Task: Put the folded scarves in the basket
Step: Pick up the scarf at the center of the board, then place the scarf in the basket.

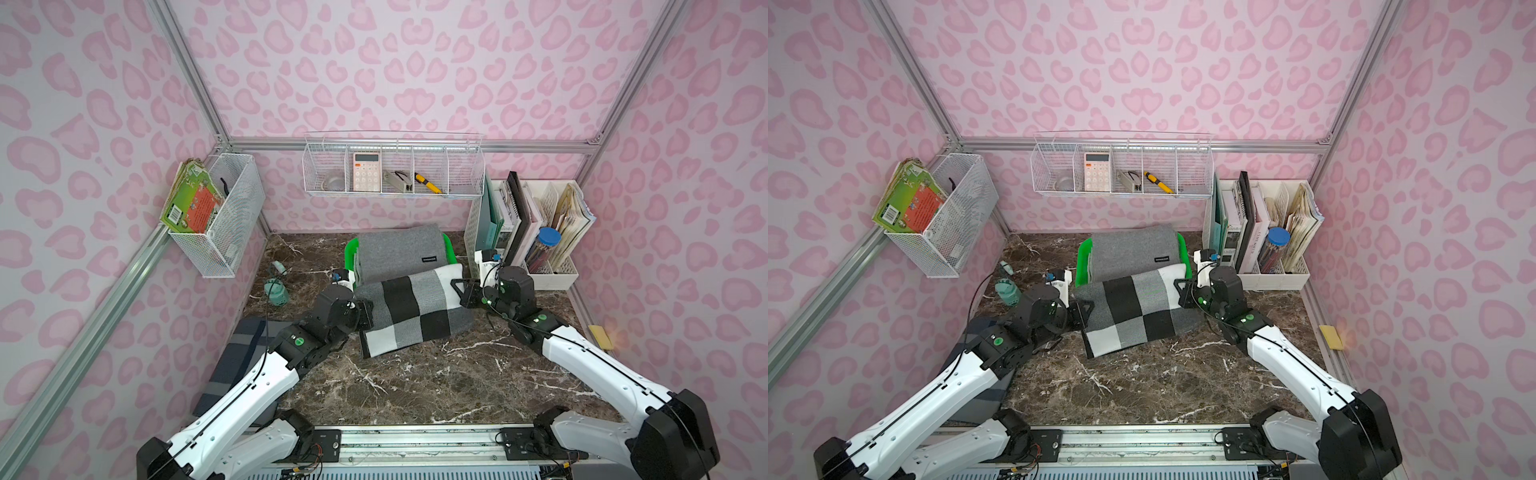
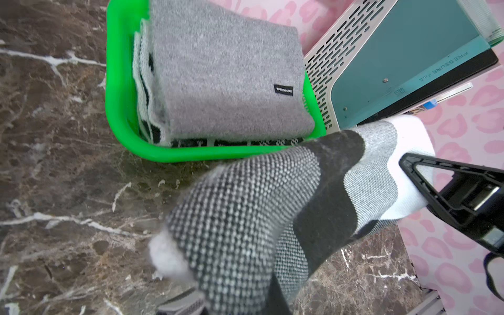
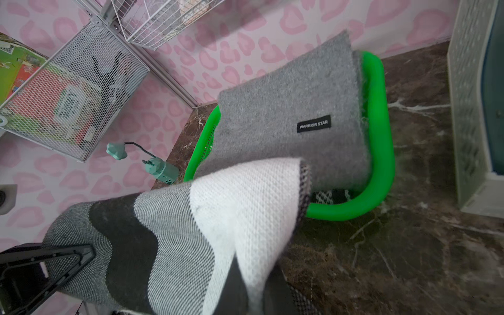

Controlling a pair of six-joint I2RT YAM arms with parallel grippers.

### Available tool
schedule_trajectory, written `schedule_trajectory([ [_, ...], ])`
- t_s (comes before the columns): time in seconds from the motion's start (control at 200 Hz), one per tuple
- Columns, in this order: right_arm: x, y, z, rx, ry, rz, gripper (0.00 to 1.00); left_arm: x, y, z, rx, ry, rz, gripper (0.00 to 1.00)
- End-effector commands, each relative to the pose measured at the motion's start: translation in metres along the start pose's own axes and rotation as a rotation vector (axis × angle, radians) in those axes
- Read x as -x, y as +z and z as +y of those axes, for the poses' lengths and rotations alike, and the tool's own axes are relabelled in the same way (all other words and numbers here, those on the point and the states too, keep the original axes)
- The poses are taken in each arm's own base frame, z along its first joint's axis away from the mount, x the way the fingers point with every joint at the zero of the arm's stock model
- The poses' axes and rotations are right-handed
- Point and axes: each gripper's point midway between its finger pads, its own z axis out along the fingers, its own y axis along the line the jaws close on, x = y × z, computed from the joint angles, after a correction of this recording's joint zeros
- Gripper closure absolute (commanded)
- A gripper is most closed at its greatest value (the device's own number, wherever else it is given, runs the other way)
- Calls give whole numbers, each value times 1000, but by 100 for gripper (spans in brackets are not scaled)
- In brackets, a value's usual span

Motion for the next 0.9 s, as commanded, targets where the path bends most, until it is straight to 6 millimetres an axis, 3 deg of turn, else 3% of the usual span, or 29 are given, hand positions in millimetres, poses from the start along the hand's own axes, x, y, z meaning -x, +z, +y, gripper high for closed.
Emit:
schedule_trajectory([
  [0.0,29,6,-3,-45,-46,-72,100,33,6,-3,8,45,-72,100],
  [0.2,65,37,-12,-57,-59,-99,100,88,30,4,0,42,-112,100],
  [0.35,88,63,-19,-73,-76,-123,100,119,60,8,-22,47,-108,100],
  [0.46,103,83,-30,-99,-83,-141,100,142,81,26,8,27,-125,100],
  [0.635,112,111,-50,-109,-57,-132,100,169,117,48,-28,32,-139,100],
  [0.665,124,114,-46,-100,-64,-152,100,172,123,49,-41,36,-141,100],
  [0.895,124,150,-66,-143,-67,-127,100,186,152,70,-53,18,-124,100],
])
